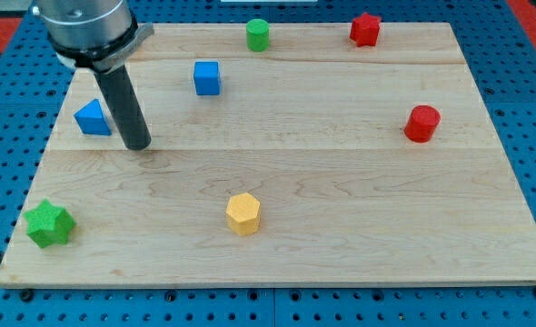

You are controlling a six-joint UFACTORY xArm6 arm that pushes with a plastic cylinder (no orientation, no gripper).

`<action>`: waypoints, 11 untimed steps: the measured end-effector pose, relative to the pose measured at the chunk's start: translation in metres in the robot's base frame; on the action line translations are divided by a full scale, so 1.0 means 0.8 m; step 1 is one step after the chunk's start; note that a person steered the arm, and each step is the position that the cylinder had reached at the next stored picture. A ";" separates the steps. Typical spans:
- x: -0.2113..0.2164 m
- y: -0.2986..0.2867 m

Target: Place the cube below the triangle

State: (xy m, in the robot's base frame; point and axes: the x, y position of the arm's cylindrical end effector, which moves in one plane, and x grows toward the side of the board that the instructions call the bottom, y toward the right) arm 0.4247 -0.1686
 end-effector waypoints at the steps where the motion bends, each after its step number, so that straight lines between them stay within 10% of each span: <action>1: -0.008 0.011; 5: -0.176 0.142; 10: -0.010 0.115; 11: -0.042 0.153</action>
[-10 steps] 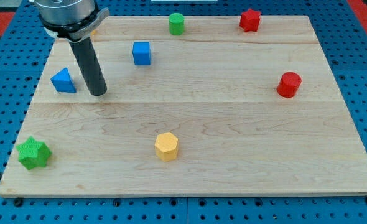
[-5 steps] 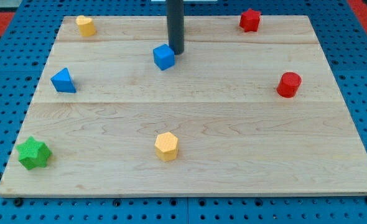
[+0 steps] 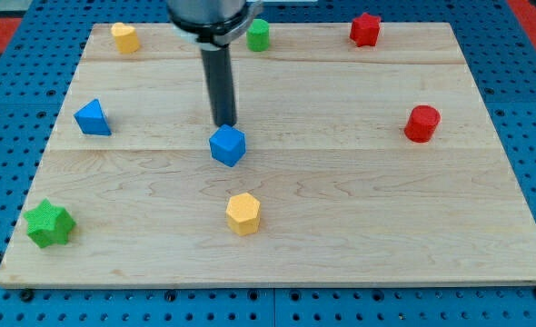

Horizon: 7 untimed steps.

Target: Place the cube below the triangle

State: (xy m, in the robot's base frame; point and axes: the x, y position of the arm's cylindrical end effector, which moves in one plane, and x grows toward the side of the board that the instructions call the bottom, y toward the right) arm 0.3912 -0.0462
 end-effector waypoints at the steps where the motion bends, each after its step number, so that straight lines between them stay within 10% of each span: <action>1: 0.017 0.048; 7: 0.080 -0.223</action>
